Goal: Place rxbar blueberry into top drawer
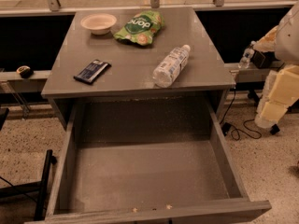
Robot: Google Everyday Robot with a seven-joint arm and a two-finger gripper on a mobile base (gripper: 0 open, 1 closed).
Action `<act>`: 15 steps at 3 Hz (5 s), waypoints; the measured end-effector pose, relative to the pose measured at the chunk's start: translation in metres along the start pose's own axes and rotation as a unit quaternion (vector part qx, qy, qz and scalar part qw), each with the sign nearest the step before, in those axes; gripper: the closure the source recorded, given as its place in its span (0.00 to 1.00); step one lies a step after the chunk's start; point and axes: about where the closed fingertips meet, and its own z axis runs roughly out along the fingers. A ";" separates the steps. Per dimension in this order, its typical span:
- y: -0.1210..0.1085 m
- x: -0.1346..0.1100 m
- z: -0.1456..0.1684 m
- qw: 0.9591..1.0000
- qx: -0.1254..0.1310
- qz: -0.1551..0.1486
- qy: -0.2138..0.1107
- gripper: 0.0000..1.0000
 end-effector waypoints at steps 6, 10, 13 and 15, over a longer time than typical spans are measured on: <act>-0.105 -0.321 0.145 0.983 0.021 -0.012 -0.184 0.00; -0.117 -0.399 0.265 0.959 -0.090 0.067 -0.262 0.18; -0.116 -0.402 0.264 0.955 -0.098 0.085 -0.266 0.87; -0.093 -0.365 0.149 0.940 0.001 0.016 -0.341 1.00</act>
Offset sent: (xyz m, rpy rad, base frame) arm 0.1409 0.1565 -0.0204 0.2642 -0.1114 0.0955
